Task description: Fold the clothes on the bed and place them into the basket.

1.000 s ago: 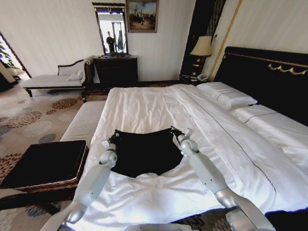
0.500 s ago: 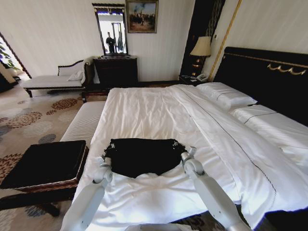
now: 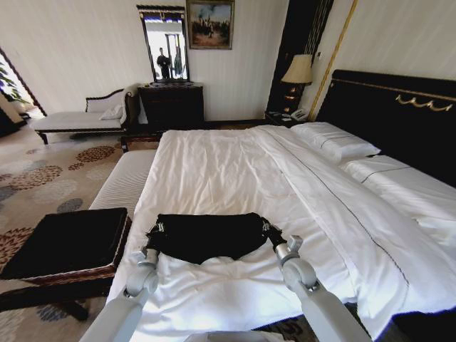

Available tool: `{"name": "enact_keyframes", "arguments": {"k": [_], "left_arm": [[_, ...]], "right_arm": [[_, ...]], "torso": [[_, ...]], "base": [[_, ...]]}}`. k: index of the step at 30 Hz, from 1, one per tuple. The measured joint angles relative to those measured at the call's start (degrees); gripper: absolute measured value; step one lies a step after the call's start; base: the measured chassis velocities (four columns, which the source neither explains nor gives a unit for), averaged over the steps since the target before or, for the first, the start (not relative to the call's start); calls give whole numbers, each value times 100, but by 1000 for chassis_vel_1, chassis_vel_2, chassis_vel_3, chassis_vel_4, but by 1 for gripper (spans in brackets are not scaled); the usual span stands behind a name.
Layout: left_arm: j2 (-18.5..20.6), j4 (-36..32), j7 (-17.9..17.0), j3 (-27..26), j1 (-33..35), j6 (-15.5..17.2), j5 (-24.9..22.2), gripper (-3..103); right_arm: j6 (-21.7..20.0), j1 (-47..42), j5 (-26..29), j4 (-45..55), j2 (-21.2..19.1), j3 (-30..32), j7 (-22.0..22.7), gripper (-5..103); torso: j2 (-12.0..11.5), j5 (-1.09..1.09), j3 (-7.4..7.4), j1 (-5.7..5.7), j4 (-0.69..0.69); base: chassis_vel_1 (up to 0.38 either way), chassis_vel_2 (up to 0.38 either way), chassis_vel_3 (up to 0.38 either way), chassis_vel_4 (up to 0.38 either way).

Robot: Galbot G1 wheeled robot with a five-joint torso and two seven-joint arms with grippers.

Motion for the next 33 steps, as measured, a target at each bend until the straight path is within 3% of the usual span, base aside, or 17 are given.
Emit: {"name": "enact_keyframes", "arguments": {"k": [9,21,23,24,26,30,31,33], "left_arm": [[-47,-12,-16,2,360,-78,463,1],[-22,-127,-35,-57,549,-108,751,-2],[2,-238,-39,-96,654,-102,856,9],[11,-300,-35,-126,716,-110,922,9],[21,-399,-13,-188,830,-136,1015,14],[47,-845,141,-511,1391,-226,1059,36],[47,-845,141,-511,1391,-226,1059,36],[49,-1060,228,-732,1673,-275,992,36]], "right_arm": [[27,-183,-171,-34,66,-13,-3,0],[54,-550,-315,163,29,136,-12,0],[56,-584,-341,192,28,136,-32,0],[58,-611,-357,209,18,143,-38,0],[65,-680,-392,250,-9,172,-42,5],[111,-1045,-524,535,-79,404,-44,23],[111,-1045,-524,535,-79,404,-44,23],[139,-1262,-531,784,-150,562,-44,33]], "torso": [[-1,0,1,2,1],[-1,0,0,1,0],[-1,0,1,2,2],[-1,0,0,2,1],[-1,0,1,2,1],[-1,0,0,1,1],[-1,0,0,1,1],[-1,0,0,1,1]], "base": [[0,0,0,0],[0,0,0,0],[0,0,0,0],[0,0,0,0],[0,0,0,0],[0,0,0,0],[0,0,0,0],[0,0,0,0]]}}
